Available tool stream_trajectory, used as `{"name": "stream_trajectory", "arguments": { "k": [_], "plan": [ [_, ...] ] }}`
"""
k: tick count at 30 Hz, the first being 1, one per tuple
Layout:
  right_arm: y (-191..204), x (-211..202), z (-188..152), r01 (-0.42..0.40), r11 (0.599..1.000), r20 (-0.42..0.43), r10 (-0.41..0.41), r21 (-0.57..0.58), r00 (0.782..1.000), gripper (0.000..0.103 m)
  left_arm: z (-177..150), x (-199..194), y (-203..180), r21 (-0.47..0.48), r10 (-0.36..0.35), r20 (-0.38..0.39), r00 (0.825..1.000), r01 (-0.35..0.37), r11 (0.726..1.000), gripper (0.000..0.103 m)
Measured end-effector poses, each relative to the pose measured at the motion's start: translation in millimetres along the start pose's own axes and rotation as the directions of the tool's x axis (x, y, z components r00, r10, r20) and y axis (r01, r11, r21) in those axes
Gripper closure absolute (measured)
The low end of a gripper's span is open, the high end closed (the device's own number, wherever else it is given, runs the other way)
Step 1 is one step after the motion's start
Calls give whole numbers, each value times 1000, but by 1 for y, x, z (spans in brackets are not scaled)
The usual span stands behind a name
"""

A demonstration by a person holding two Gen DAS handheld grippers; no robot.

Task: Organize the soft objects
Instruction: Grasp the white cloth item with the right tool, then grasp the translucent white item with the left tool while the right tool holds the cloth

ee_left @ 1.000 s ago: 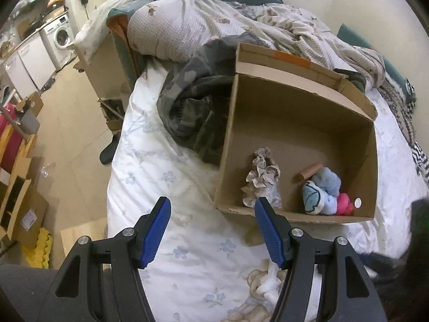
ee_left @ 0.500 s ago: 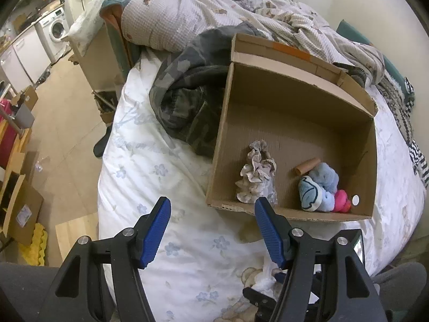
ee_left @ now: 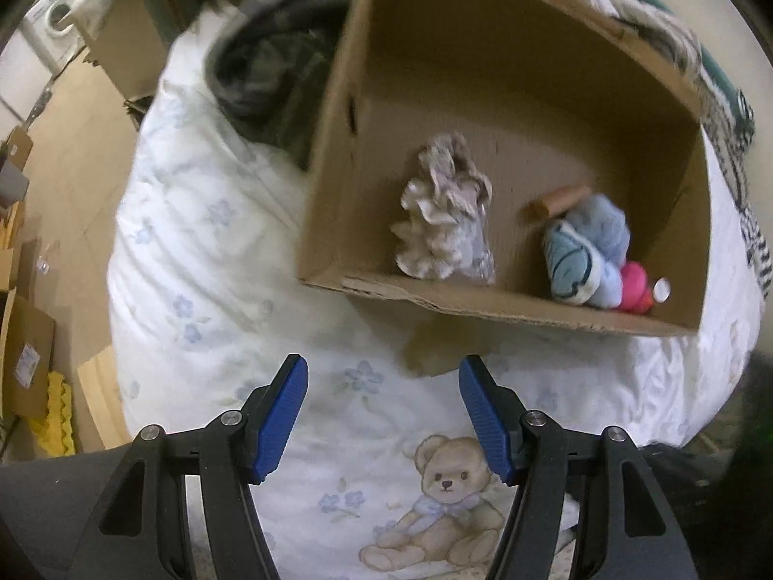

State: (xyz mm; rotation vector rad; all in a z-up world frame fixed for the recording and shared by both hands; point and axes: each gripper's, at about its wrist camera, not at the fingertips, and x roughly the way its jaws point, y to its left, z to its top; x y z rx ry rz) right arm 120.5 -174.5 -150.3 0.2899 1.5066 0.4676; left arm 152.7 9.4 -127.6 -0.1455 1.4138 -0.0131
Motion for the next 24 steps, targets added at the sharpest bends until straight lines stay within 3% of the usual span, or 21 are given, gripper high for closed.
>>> {"name": "stream_trajectory", "arguments": {
  "k": [4, 7, 14, 16, 17, 21, 24],
  "plan": [
    [-16, -21, 2, -4, 998, 62, 1, 55, 998, 69, -2, 24, -25, 109, 39, -16, 999, -37, 993, 41],
    [-24, -33, 6, -5, 998, 94, -1, 66, 996, 69, -7, 43, -48, 236, 88, -17, 996, -82, 968, 41],
    [-29, -36, 8, -6, 997, 113, -3, 78, 994, 69, -9, 61, -68, 315, 106, 3, 994, -101, 944, 43],
    [-29, -37, 9, -5, 997, 117, -3, 73, 993, 69, -9, 64, -72, 339, 106, 9, 994, -102, 935, 55],
    [-26, -37, 9, -5, 998, 119, -3, 68, 993, 69, -9, 66, -75, 348, 99, 2, 995, -93, 933, 70],
    [-26, -37, 10, 3, 998, 117, -10, 60, 993, 69, -13, 68, -78, 373, 118, 1, 993, -110, 921, 86],
    [-28, -37, 11, 8, 998, 113, -15, 63, 993, 69, -13, 63, -74, 351, 96, 6, 995, -92, 932, 92]
  ]
}}
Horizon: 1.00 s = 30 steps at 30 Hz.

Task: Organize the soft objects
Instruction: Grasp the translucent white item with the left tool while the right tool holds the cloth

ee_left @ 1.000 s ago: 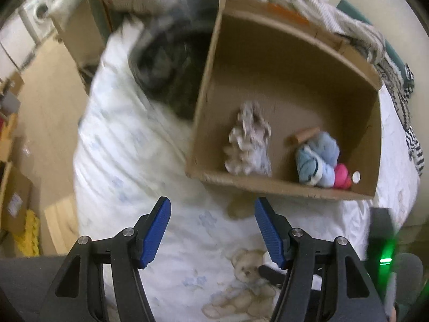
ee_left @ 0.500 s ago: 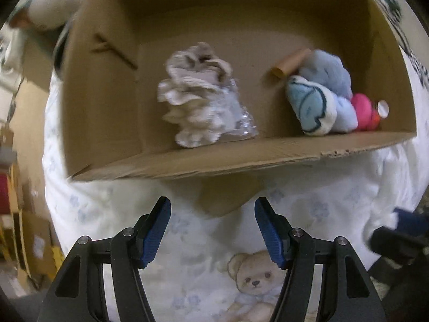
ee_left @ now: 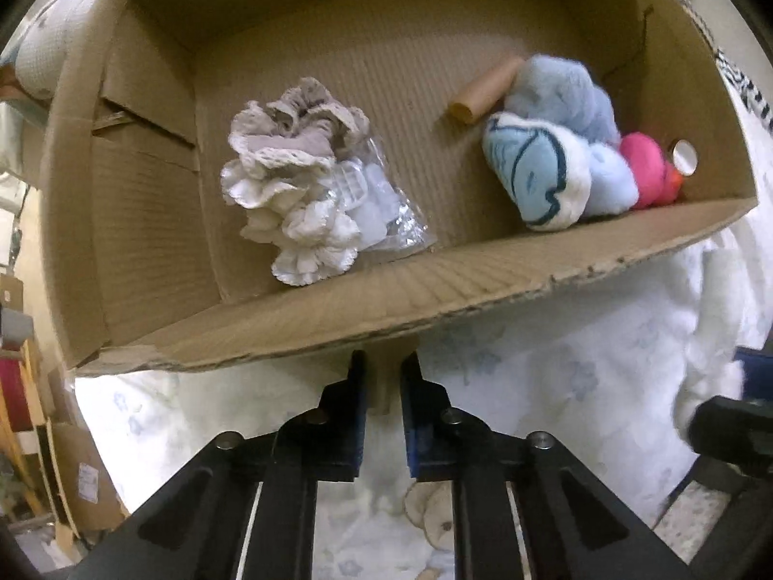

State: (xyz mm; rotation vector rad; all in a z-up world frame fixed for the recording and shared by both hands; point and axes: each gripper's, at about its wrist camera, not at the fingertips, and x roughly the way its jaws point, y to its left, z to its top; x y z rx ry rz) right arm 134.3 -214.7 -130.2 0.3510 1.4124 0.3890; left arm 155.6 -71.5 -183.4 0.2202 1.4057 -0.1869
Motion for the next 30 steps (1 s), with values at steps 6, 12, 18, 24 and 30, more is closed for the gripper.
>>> {"name": "stream_trajectory", "arguments": {
  "k": [6, 12, 18, 24, 30],
  "plan": [
    [2, 0, 0, 13, 1000, 3, -13, -12, 1000, 69, -10, -12, 12, -55, -25, 8, 1000, 25, 998, 92],
    [5, 1, -2, 28, 999, 1, -27, -25, 1000, 69, -27, -32, 20, -98, -47, 24, 999, 49, 994, 92],
    [4, 1, -4, 38, 999, 2, -37, -30, 999, 69, -45, -60, 36, -153, -61, 69, 996, 71, 986, 92],
    [4, -6, -6, 25, 999, 18, -24, -30, 1000, 69, -48, -104, 65, -230, -95, 142, 985, 126, 965, 92],
    [5, -23, -6, -29, 999, 65, 31, -30, 997, 69, -47, -142, 76, -254, -79, 243, 967, 142, 957, 92]
  ]
}}
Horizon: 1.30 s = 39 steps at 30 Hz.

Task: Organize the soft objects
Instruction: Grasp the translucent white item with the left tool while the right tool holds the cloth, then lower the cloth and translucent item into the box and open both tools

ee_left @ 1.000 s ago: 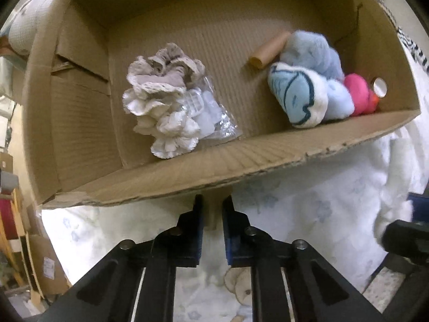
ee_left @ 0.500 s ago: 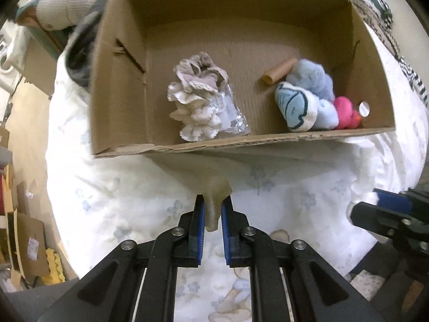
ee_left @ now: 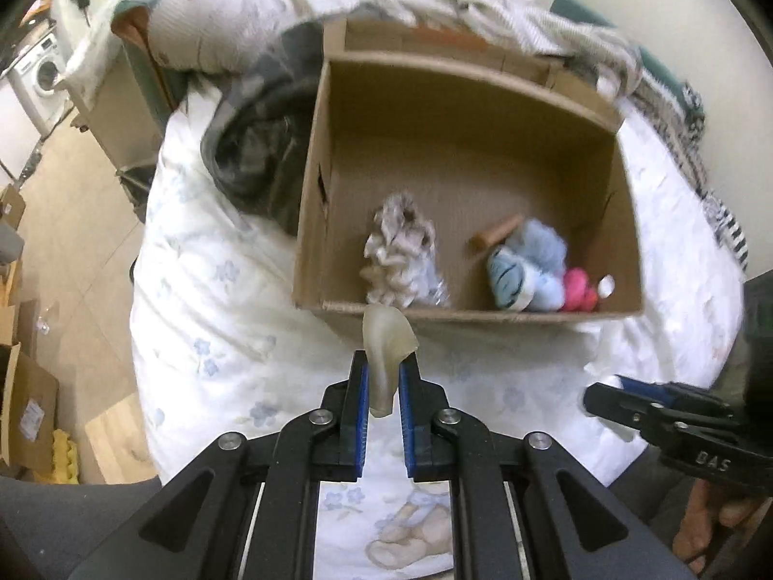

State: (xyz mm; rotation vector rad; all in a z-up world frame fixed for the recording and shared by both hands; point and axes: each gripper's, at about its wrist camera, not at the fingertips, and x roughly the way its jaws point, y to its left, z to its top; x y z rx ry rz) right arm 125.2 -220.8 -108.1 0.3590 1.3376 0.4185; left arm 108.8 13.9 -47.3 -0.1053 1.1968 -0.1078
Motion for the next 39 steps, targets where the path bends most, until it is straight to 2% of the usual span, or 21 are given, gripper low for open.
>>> {"name": "stream_trajectory", "arguments": {
  "k": [8, 16, 22, 25, 28, 30, 32, 39],
  "plan": [
    [10, -42, 14, -97, 995, 136, 98, -13, 986, 69, 28, -25, 2, -40, -90, 99, 991, 94, 995, 92],
    [20, -65, 50, -93, 995, 190, 100, -46, 977, 69, 66, -23, -4, -29, -75, 118, 990, 79, 996, 92],
    [29, -60, 79, -56, 994, 203, 74, -90, 976, 69, 86, -2, -13, -5, -42, 109, 993, 43, 999, 92],
    [24, -48, 84, -70, 993, 222, 89, -93, 971, 69, 88, 12, -17, 8, -37, 104, 994, 36, 999, 92],
    [15, -26, 80, -57, 997, 200, 67, -56, 977, 69, 85, 32, -18, -2, -53, 74, 996, 54, 999, 92],
    [10, -14, 79, -84, 996, 173, 84, -9, 981, 69, 81, 44, -14, -46, -67, 58, 996, 69, 997, 92],
    [12, -6, 78, -71, 997, 155, 73, -19, 985, 69, 80, 52, -16, -62, -62, 38, 997, 64, 996, 92],
    [9, 12, 82, -68, 998, 122, 68, 0, 990, 69, 77, 65, -29, -11, -11, 18, 1000, 11, 1000, 91]
  ]
}}
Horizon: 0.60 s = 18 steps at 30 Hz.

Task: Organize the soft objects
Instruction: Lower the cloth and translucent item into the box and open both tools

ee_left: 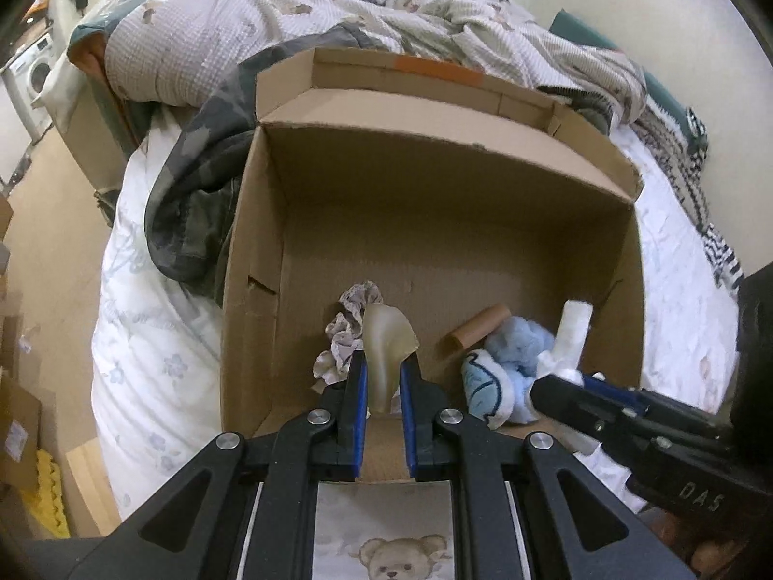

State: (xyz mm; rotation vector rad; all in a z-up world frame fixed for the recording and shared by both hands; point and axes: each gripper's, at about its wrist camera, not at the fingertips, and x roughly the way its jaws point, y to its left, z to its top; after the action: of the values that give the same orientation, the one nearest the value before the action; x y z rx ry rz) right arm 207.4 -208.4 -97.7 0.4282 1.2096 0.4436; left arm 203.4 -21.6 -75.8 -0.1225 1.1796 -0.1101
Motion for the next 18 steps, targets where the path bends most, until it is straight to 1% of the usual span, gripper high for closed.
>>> {"name": "stream_trajectory", "arguments": {
  "k": [3, 7, 13, 15, 18],
  "plan": [
    [-5, 2, 0, 18, 1000, -4, -18, 11, 1000, 69, -1, 8, -2, 9, 16, -25, 1000, -16, 1000, 91],
    [-13, 4, 3, 10, 998, -8, -9, 54, 1000, 69, -3, 15, -6, 27, 15, -46, 999, -13, 1000, 91],
    [-14, 2, 4, -7, 997, 7, 7, 75, 1000, 69, -4, 13, -11, 45, 12, -37, 999, -10, 999, 90],
    [-16, 1, 3, -11, 997, 8, 10, 82, 1000, 69, -4, 11, -13, 52, 11, -27, 1000, -10, 999, 83],
    [-19, 0, 5, -10, 995, 17, 9, 95, 1000, 68, -3, 7, -14, 57, 22, -7, 1000, -21, 998, 77]
  ]
}}
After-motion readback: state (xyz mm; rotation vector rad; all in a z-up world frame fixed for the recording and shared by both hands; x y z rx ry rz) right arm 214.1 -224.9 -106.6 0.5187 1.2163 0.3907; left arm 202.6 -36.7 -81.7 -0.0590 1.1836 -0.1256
